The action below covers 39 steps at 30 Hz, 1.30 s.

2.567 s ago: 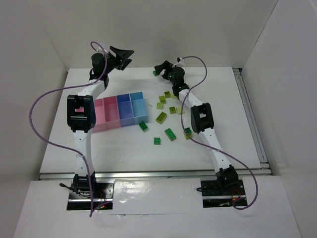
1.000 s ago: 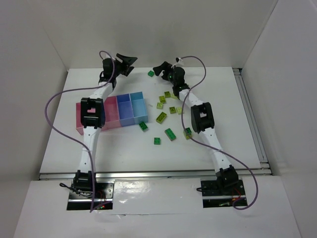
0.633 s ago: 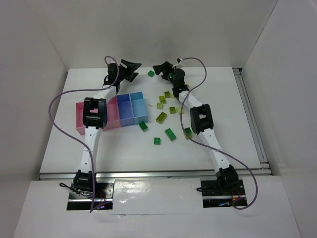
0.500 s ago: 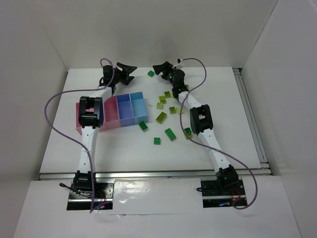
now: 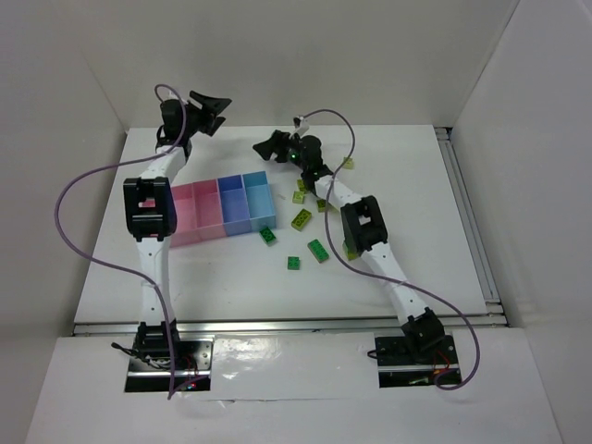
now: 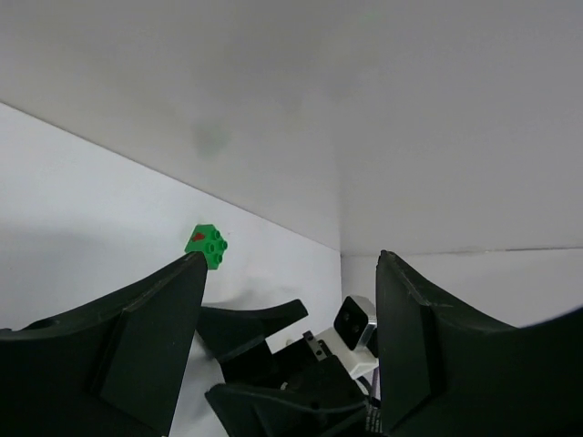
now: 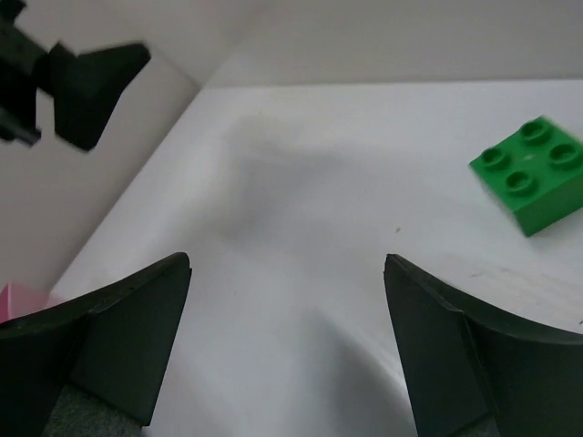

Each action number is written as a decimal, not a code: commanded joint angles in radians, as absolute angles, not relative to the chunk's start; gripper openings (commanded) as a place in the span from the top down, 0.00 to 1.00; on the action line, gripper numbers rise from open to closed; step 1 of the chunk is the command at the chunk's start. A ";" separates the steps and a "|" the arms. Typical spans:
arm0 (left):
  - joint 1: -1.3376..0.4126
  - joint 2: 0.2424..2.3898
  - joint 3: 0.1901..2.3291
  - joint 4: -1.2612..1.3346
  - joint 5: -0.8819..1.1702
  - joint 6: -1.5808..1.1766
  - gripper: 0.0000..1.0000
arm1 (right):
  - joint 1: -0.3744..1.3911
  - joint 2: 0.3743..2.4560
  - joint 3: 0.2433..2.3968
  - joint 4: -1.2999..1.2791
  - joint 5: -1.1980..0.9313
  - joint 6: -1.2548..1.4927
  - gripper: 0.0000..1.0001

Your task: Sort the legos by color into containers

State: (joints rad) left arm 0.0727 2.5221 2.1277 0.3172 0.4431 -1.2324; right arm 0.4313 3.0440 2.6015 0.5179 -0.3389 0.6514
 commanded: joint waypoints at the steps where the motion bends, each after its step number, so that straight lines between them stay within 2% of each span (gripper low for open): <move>1: 0.058 2.594 2.180 0.304 0.463 -1.223 0.22 | 0.365 2.921 2.528 0.413 -0.538 0.582 0.07; 4: 0.049 2.638 2.227 0.316 0.472 -1.235 0.22 | 0.327 2.829 2.441 0.376 -0.632 0.560 0.10; 6: 0.049 2.649 2.237 0.316 0.482 -1.244 0.22 | 0.318 2.741 2.321 0.399 -0.606 0.548 0.10; 8: 0.049 2.640 2.227 0.334 0.482 -1.244 0.22 | 0.307 2.705 2.315 0.341 -0.499 0.490 0.08; 13: 0.049 2.626 2.233 0.299 0.470 -1.203 0.21 | 0.316 2.752 2.512 0.085 -0.264 0.419 0.07; 14: 0.040 2.635 2.253 0.281 0.457 -1.192 0.21 | 0.316 2.752 2.513 0.068 -0.176 0.431 0.07; 20: -0.030 2.767 2.408 0.287 0.332 -1.210 0.21 | 0.316 2.652 2.373 0.057 -0.059 0.400 0.04; 23: -0.069 2.859 2.522 0.299 0.211 -1.242 0.21 | 0.316 2.570 2.292 0.057 -0.049 0.358 0.03; 29: -0.144 2.925 2.585 0.356 0.005 -1.275 0.19 | 0.307 2.378 2.070 0.080 -0.026 0.305 0.01; 33: -0.172 2.925 2.585 0.359 -0.032 -1.237 0.19 | 0.298 2.327 2.016 0.101 -0.029 0.305 0.01; 39: -0.181 2.925 2.565 0.348 -0.032 -1.132 0.21 | 0.298 2.327 2.043 0.060 -0.064 0.305 0.01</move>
